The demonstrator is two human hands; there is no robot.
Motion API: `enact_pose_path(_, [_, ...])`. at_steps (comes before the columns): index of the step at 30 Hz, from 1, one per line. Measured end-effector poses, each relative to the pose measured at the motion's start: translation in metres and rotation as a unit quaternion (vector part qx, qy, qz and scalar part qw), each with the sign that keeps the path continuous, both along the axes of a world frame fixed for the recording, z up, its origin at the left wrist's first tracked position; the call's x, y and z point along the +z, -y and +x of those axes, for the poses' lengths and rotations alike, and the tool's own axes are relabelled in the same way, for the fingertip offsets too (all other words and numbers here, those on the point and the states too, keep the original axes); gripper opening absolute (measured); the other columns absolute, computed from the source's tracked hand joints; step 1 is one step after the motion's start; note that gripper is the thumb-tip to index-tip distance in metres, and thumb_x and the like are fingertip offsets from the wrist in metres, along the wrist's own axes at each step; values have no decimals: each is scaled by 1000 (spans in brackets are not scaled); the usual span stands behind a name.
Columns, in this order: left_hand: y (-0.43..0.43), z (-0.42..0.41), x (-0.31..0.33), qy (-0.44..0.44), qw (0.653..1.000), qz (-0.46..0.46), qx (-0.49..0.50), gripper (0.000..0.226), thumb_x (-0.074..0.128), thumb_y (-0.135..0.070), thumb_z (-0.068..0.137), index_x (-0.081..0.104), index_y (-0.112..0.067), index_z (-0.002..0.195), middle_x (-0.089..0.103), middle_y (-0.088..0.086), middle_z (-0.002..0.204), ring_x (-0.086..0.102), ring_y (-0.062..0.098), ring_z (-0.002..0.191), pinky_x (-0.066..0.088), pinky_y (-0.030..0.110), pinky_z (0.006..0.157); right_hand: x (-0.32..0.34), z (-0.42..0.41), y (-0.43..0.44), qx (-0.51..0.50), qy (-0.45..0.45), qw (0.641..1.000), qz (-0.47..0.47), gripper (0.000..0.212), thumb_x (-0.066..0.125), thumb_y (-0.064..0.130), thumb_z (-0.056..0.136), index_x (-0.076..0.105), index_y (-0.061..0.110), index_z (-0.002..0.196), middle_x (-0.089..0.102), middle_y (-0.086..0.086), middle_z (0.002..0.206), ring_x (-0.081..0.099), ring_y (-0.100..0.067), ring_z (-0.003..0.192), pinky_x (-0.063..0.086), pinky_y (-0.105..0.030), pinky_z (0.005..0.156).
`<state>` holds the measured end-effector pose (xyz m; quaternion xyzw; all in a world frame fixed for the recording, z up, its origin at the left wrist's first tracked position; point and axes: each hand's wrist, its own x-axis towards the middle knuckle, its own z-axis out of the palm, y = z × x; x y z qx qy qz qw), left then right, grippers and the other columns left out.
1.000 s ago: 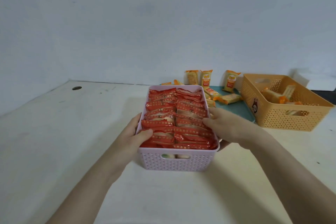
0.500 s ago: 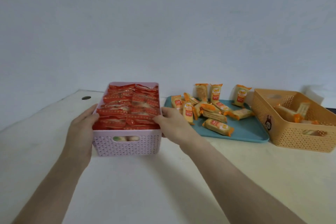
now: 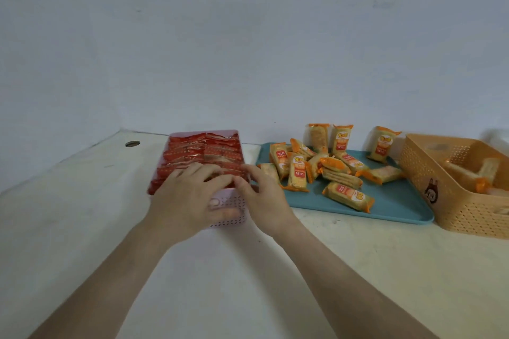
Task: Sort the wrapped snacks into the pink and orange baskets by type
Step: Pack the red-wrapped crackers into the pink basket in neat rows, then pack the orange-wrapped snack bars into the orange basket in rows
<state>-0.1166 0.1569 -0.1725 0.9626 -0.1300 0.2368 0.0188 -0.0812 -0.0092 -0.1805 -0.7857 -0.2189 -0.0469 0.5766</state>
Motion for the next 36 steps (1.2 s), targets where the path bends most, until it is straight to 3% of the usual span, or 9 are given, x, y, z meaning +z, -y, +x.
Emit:
enact_pose_path(9, [-18, 53, 4, -24, 1000, 12, -3, 48, 53, -57, 73, 68, -35, 113, 66, -14, 118, 54, 15, 118, 32, 44, 103, 11, 21, 82, -91, 63, 983, -147, 48, 56, 21, 94, 46, 14, 140, 54, -2, 138, 48, -4, 120, 37, -25, 103])
enact_pose_path(14, [24, 73, -3, 40, 999, -30, -8, 58, 69, -18, 69, 55, -17, 126, 54, 6, 136, 43, 26, 129, 31, 48, 109, 8, 52, 155, -204, 18, 945, -254, 88, 69, 49, 78, 25, 25, 150, 33, -4, 154, 27, -26, 143, 27, -44, 115])
enact_pose_path(17, [74, 79, -4, 41, 988, -127, -81, 58, 46, -41, 79, 56, -15, 129, 52, 7, 139, 44, 22, 129, 28, 32, 110, 3, 71, 194, -193, -120, 936, -268, 123, 71, 74, 58, 6, 31, 153, 14, -8, 161, 18, -32, 146, 26, -50, 115])
enact_pose_path(21, [127, 107, -13, -45, 999, -18, 6, 76, 37, -70, 83, 25, -32, 148, 15, 0, 161, 11, 22, 148, 11, 51, 116, -7, 87, 220, -158, -192, 932, -264, 129, 74, 67, 59, -5, 29, 153, -1, -6, 163, 14, -29, 148, 22, -44, 117])
enact_pose_path(23, [141, 129, -20, -110, 992, -50, 33, 89, 39, -77, 78, 10, -34, 151, 0, 4, 163, 0, 27, 149, 10, 55, 115, -13, 98, 225, -162, -203, 924, -280, 131, 72, 70, 56, -8, 31, 153, -6, -7, 163, 10, -31, 148, 21, -46, 118])
enact_pose_path(28, [154, 171, -28, -213, 914, -335, 83, 120, 36, -100, 47, 15, -40, 148, 19, 6, 159, 24, 28, 144, 27, 55, 112, -13, 125, 215, -209, -191, 943, -173, 113, 68, 65, 73, -1, 26, 154, 1, -11, 162, 12, -31, 148, 21, -49, 118])
enact_pose_path(31, [179, 172, -28, -191, 904, -382, 36, 87, 62, -70, 61, 36, -42, 139, 41, -3, 147, 42, 23, 133, 38, 50, 106, -12, 133, 191, -193, -140, 967, -85, 78, 68, 47, 82, 30, 23, 146, 29, -9, 154, 30, -27, 141, 31, -44, 113])
enact_pose_path(34, [201, 173, -28, -151, 857, -492, -13, 52, 75, -21, 73, 60, -31, 121, 63, -6, 120, 60, 16, 111, 50, 36, 94, -9, 138, 182, -188, -142, 972, 13, 26, 62, 26, 82, 55, 28, 107, 59, -12, 121, 57, -26, 112, 49, -40, 96])
enact_pose_path(36, [208, 169, -22, -159, 819, -551, -39, 47, 72, -5, 75, 63, -32, 113, 64, -13, 106, 62, 6, 99, 52, 26, 82, -3, 137, 182, -164, -174, 967, 84, 22, 55, 10, 83, 66, 15, 101, 69, -11, 99, 64, -23, 94, 53, -35, 81])
